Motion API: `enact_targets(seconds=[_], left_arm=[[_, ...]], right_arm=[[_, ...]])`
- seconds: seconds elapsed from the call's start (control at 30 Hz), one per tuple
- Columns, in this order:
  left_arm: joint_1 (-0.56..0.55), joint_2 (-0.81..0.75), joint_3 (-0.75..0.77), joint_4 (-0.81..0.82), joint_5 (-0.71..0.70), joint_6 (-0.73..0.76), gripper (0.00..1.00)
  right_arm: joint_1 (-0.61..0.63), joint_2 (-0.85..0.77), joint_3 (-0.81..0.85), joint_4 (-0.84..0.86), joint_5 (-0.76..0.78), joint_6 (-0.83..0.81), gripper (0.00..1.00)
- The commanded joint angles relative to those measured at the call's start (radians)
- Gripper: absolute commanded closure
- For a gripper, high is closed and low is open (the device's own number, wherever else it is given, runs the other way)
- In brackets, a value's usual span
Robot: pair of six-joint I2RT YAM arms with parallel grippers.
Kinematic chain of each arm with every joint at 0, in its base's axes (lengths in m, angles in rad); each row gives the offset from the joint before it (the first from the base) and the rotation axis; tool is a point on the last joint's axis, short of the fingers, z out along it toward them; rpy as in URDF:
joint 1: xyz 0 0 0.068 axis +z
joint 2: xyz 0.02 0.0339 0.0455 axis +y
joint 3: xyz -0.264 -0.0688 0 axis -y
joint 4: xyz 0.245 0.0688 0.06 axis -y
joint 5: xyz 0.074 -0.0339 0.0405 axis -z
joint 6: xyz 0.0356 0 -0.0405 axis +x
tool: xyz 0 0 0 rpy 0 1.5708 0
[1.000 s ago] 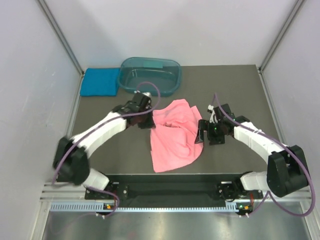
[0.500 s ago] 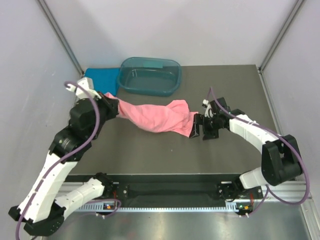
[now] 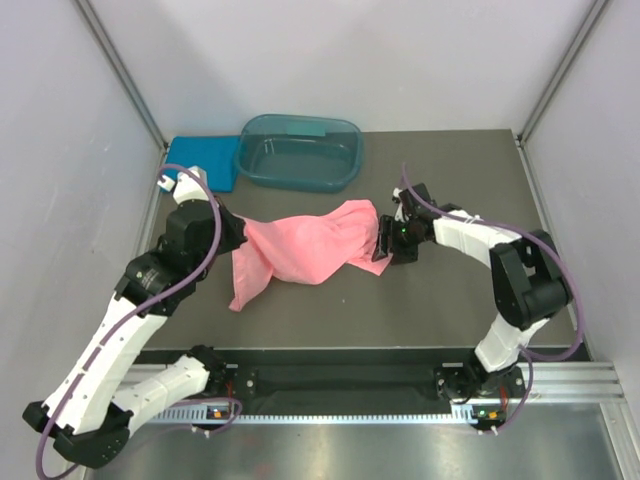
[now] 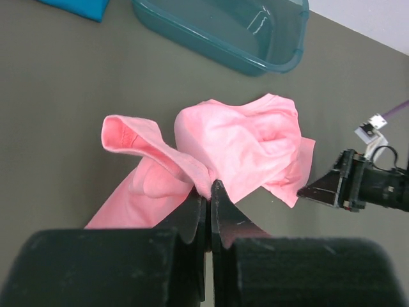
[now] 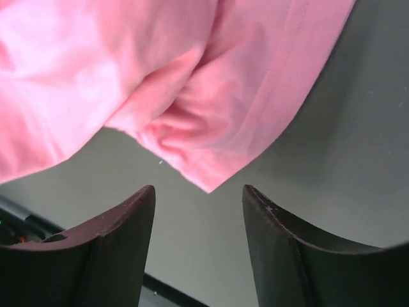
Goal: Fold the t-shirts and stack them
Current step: Flatten the tshirt out
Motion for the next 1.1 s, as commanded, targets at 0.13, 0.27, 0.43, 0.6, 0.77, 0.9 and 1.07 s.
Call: enact_targets(seconds=[0.13,0.27,0.43,0.6,0.77,0.9,1.07], left_arm=[[0.001,0.033,0.01,0.051,0.026,0.035,1.0],[0.001,0.048,0.048,0.037,0.027,0.066,1.0],[0.003,0.036,0.12,-0.004,0.012,0.074,1.0],[0.003,-0.001,0.241,-0.039,-0.011,0.055,1.0],[0.001,-0.055,0.315,-0.085,-0.054,0.026,1.0],[0.001,-0.133,0.414,-0.117,-0.086,0.032,1.0],[0.001,-0.171,0.551,-0.159,-0.104,0.049,1.0]], right_arm=[[0.073,0.08,0.03,0.127,0.138,0.069,0.51],[0.081,0.119,0.045,0.121,0.188,0.1,0.6],[0.09,0.187,0.108,0.117,0.224,0.085,0.88],[0.09,0.16,0.249,0.078,0.277,0.059,1.0],[0.142,0.104,0.459,0.103,0.169,0.046,1.0],[0.263,0.139,0.641,0.216,0.088,0.068,1.0],[0.313,0.273,0.904,0.32,0.002,0.181,1.0]])
